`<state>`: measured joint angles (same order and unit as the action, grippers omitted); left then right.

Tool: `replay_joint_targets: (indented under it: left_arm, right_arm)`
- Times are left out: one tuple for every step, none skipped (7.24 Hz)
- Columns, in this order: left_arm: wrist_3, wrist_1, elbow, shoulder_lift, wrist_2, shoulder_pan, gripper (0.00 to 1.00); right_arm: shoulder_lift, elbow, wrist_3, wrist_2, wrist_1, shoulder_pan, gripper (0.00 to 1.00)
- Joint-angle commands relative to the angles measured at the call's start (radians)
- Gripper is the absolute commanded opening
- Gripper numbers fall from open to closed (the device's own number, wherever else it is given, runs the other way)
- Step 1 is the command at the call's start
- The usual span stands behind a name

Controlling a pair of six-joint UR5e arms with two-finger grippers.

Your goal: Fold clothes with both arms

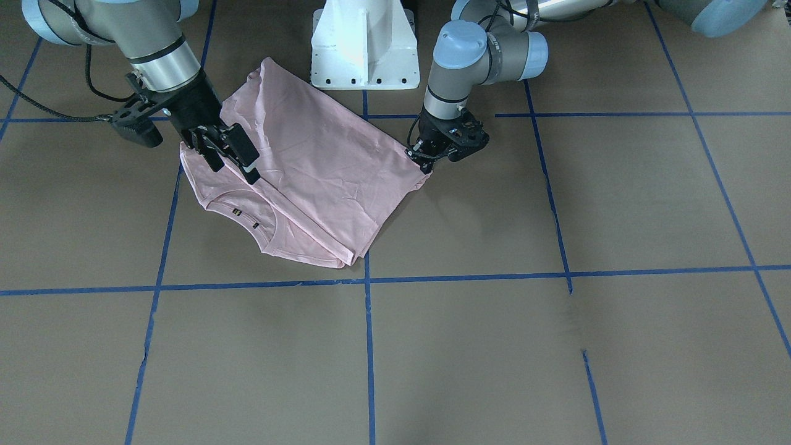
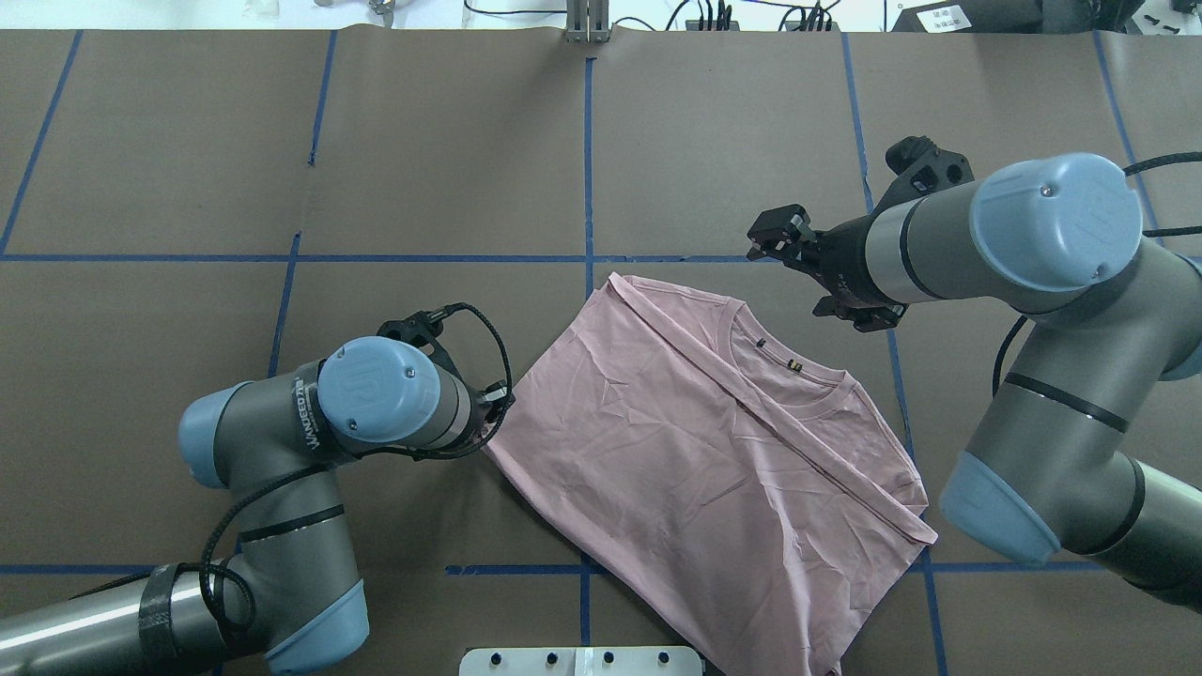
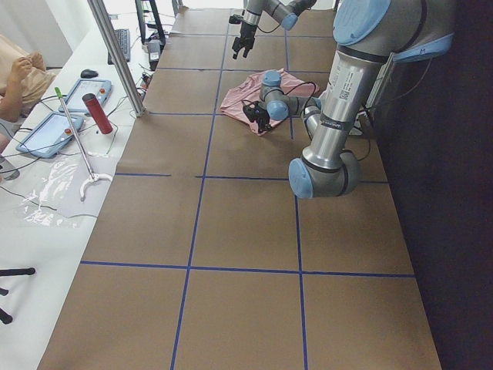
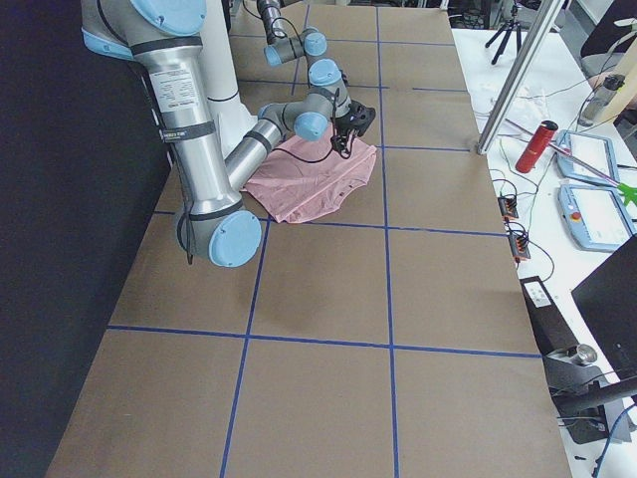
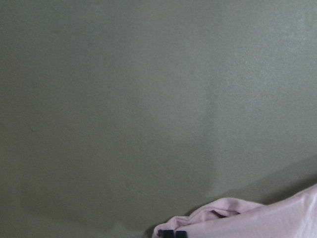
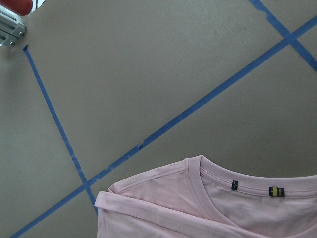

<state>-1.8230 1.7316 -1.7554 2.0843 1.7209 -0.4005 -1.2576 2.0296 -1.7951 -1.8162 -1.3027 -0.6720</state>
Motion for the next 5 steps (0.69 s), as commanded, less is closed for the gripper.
replay_joint_targets:
  left_arm:
    - [0.175, -0.041, 0.022, 0.026, 0.0, -0.131, 0.0]
    - [0.244, 0.021, 0.11, 0.072, 0.0, -0.211, 0.0]
    - [0.26, 0.131, 0.284, 0.155, -0.001, -0.272, 0.0]
    - [0.272, 0.29, 0.498, 0.256, -0.001, -0.329, 0.0]
    - [0.339, 0.406, 0.665, 0.332, -0.013, -0.386, 0.0]
  right_arm:
    - [0.003, -0.005, 0.006, -0.002, -0.001, 0.0, 1.0]
    - [0.003, -0.006, 0.008, 0.0, 0.0, 0.002, 1.0]
    - [0.003, -0.006, 0.01, 0.0, 0.0, 0.002, 1.0]
    - [0.001, -0.008, 0.01, 0.0, 0.0, 0.002, 1.0]
    - [0.003, -0.012, 0.01, 0.0, 0.0, 0.002, 1.0]
